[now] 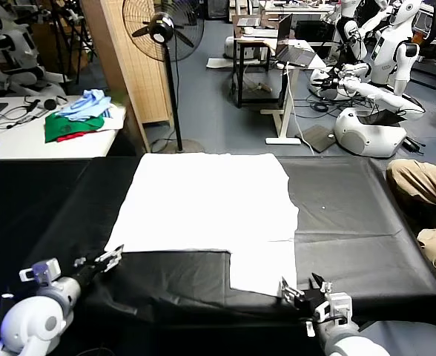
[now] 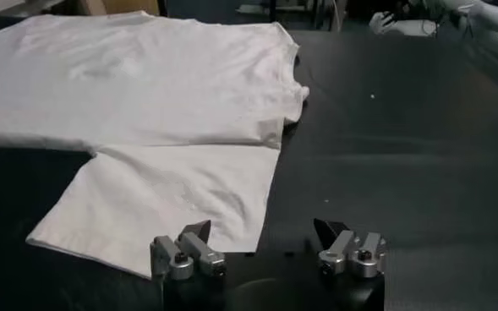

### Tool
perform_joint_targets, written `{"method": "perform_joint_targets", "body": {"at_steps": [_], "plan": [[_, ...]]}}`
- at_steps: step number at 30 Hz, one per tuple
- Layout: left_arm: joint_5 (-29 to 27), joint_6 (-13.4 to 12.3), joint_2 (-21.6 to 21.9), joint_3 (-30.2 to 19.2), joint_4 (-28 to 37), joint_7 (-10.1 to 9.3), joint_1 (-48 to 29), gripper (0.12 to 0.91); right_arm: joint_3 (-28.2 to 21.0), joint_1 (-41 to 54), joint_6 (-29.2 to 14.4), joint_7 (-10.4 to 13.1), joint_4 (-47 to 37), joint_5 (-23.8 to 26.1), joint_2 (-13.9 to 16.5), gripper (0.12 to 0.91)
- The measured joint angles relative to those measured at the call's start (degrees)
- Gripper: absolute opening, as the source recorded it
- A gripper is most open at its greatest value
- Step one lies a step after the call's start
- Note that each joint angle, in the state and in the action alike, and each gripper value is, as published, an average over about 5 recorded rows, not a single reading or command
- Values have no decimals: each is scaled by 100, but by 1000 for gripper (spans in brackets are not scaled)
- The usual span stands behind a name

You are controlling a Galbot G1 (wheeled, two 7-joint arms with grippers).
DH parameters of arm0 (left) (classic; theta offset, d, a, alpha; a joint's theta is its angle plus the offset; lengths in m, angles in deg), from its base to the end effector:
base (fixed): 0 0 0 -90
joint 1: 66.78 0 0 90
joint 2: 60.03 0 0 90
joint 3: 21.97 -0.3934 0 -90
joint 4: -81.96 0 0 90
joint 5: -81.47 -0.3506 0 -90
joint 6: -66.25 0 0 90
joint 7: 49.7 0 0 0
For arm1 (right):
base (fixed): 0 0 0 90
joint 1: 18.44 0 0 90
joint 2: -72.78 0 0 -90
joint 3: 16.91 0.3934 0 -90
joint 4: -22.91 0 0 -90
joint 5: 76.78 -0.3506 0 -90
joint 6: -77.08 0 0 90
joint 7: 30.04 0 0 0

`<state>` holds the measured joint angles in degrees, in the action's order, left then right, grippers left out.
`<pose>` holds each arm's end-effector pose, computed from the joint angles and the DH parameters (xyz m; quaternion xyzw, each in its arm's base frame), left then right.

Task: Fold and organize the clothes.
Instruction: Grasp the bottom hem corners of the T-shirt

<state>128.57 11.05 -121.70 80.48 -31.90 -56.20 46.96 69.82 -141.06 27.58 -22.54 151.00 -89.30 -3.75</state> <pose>0.2107 0.1802 -0.2987 -0.0007 -0.9531 0.1162 0.2796 0.1372 -0.0259 -0.2967 0.0375 -0.9492 0.0258 0.3114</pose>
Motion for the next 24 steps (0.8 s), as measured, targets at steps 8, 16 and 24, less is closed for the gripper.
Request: {"method": "perform_joint_targets", "body": {"at_steps": [8, 16, 24], "plan": [[-233, -48, -21, -60, 115, 86, -6, 796, -72, -16, -19, 9, -66, 48, -33, 581], [-280, -189, -32, -76, 246, 188, 3, 478, -105, -86, -21, 38, -36, 101, -75, 173], [-280, -331, -70, -119, 144, 257, 31, 136, -32, -299, 108, 255, 283, 151, -114, 122]]}}
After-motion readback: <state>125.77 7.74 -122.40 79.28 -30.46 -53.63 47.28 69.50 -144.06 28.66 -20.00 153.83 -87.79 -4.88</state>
